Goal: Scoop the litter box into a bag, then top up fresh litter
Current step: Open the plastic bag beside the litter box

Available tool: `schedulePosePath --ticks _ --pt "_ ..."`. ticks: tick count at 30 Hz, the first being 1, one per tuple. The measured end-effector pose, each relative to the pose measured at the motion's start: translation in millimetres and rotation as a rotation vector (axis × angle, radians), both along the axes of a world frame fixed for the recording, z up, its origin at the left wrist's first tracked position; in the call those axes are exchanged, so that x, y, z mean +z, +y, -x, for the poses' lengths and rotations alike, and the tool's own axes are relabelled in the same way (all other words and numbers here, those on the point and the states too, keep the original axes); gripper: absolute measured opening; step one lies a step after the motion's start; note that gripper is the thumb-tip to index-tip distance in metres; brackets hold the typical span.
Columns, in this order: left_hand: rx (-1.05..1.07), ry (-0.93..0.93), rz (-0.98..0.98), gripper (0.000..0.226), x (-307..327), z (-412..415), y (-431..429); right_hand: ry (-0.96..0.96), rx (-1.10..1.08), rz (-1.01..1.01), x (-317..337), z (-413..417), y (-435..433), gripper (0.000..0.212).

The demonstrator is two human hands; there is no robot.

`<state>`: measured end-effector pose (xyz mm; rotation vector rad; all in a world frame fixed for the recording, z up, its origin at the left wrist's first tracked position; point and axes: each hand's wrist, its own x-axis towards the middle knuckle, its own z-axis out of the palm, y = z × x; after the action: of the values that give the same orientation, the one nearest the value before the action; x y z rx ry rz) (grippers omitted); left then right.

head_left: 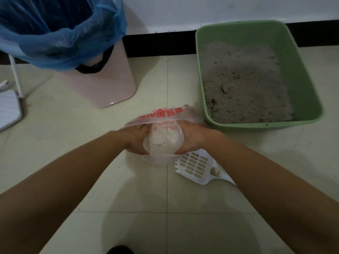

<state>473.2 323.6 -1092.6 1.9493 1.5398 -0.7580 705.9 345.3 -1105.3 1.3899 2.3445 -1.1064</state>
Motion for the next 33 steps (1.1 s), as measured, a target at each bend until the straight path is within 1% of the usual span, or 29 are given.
schedulePosePath --ticks 2,4,6,8,10,11,12,13,15,16,17,19,20,23,25,28,29,30,32,33 --pt "0.015 0.014 0.008 0.124 -5.5 -5.5 0.1 -0.015 0.023 -0.009 5.2 0.1 -1.0 0.121" --pt "0.031 0.01 -0.016 0.121 -3.6 -9.1 3.3 0.016 0.062 -0.089 10.4 -1.7 -1.0 0.103" --pt "0.122 -0.065 -0.01 0.108 0.6 -4.6 10.3 0.044 0.11 -0.262 19.7 -6.4 -2.5 0.073" --pt "0.185 -0.099 -0.02 0.092 4.8 3.0 15.9 0.157 0.108 -0.453 27.2 -15.9 -11.0 0.046" --pt "0.202 -0.064 -0.076 0.083 6.5 8.2 19.3 0.262 0.166 -0.609 33.3 -29.3 -27.1 0.032" --pt "0.218 -0.051 -0.098 0.079 7.0 8.4 19.8 0.288 0.196 -0.675 34.4 -37.1 -36.8 0.028" --pt "0.235 -0.038 -0.111 0.076 9.1 6.5 19.2 0.282 0.212 -0.675 35.8 -45.1 -47.2 0.03" --pt "0.242 -0.022 -0.119 0.073 10.2 4.5 18.9 0.218 0.212 -0.617 37.7 -53.7 -55.5 0.04" --pt "0.23 -0.005 -0.129 0.067 13.8 -1.0 18.9 0.01 0.193 -0.45 37.8 -72.7 -65.6 0.072" --pt "0.221 -0.007 -0.135 0.065 16.9 -5.4 18.3 -0.068 0.212 -0.437 36.7 -82.5 -70.6 0.082" --pt "0.212 -0.008 -0.143 0.065 19.5 -10.8 18.2 -0.101 0.246 -0.483 35.2 -91.3 -76.2 0.087" --pt "0.194 -0.012 -0.161 0.065 26.5 -23.3 17.3 -0.086 0.302 -0.626 31.3 -107.3 -89.0 0.085" --pt "0.187 -0.022 -0.184 0.065 30.7 -29.6 16.0 -0.068 0.295 -0.674 28.2 -113.8 -95.6 0.084" --pt "0.186 -0.063 -0.23 0.054 37.8 -38.2 13.0 0.027 0.188 -0.774 20.2 -123.6 -104.3 0.079" --pt "0.19 -0.068 -0.251 0.05 42.1 -39.8 9.1 0.092 0.155 -0.844 18.3 -122.2 -102.6 0.074" --pt "0.21 -0.044 -0.294 0.056 43.6 -41.0 2.9 0.169 0.212 -0.973 22.3 -109.6 -93.5 0.06" --pt "0.217 -0.04 -0.307 0.059 44.1 -42.8 0.6 0.19 0.242 -0.982 25.0 -101.6 -89.0 0.056" --pt "0.209 -0.035 -0.324 0.061 45.7 -45.8 -2.7 0.209 0.279 -0.944 27.9 -91.3 -85.0 0.052" --pt "0.176 -0.003 -0.343 0.063 46.7 -51.0 -9.1 0.19 0.368 -0.766 34.1 -66.6 -80.9 0.042" --pt "0.163 0.017 -0.347 0.067 46.8 -52.5 -12.6 0.125 0.415 -0.657 37.0 -53.4 -80.4 0.043"
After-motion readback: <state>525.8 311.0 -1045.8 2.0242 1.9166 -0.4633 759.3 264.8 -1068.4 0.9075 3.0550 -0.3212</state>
